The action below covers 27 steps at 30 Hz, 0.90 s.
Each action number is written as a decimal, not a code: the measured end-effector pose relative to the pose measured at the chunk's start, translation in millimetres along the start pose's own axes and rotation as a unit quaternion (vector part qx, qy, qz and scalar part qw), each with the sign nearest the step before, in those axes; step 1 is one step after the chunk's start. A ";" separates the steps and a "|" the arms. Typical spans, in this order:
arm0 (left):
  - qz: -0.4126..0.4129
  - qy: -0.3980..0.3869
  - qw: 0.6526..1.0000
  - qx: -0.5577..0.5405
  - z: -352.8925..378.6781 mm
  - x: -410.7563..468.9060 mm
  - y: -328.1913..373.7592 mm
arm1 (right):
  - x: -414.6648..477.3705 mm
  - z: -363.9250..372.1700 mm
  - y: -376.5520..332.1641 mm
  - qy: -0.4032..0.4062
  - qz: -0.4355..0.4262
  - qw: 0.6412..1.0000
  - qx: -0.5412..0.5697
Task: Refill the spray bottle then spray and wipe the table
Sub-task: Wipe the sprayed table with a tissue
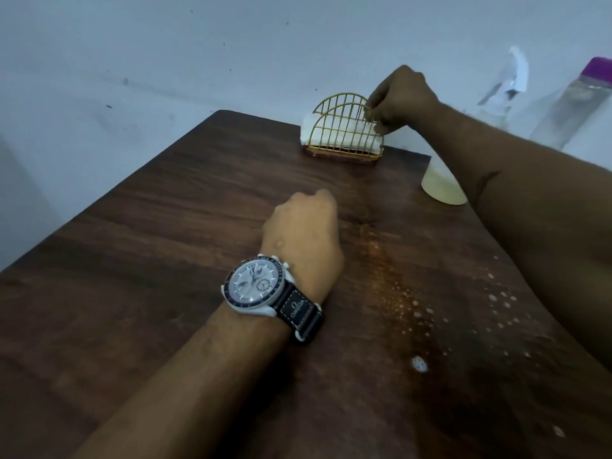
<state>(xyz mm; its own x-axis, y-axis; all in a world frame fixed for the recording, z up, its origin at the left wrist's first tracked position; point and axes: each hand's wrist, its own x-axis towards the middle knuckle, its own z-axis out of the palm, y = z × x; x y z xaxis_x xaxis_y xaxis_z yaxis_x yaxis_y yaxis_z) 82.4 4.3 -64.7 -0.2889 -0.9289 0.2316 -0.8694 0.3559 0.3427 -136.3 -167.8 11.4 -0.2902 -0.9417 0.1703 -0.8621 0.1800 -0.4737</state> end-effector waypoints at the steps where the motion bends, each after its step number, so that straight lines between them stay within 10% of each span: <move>1: 0.000 0.002 1.000 0.000 0.0 0.3 0.5 | 0.8 -2.1 0.5 -0.010 0.001 1.000 -0.006; 18: 0.003 0.007 1.000 0.022 3.9 2.0 1.2 | -14.9 -14.3 -0.5 0.030 -0.070 0.995 -0.064; 27: 0.006 -0.007 0.999 0.037 3.1 1.2 1.8 | -42.1 -55.2 -31.2 0.110 -0.032 0.942 0.316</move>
<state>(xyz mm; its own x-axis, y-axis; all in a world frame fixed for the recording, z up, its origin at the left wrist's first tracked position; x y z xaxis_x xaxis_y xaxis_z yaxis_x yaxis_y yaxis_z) 79.3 3.6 -66.7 -0.3045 -0.9260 0.2230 -0.8933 0.3589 0.2706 -120.0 -118.1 66.7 -0.3859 -0.8503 0.3578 -0.4816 -0.1451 -0.8643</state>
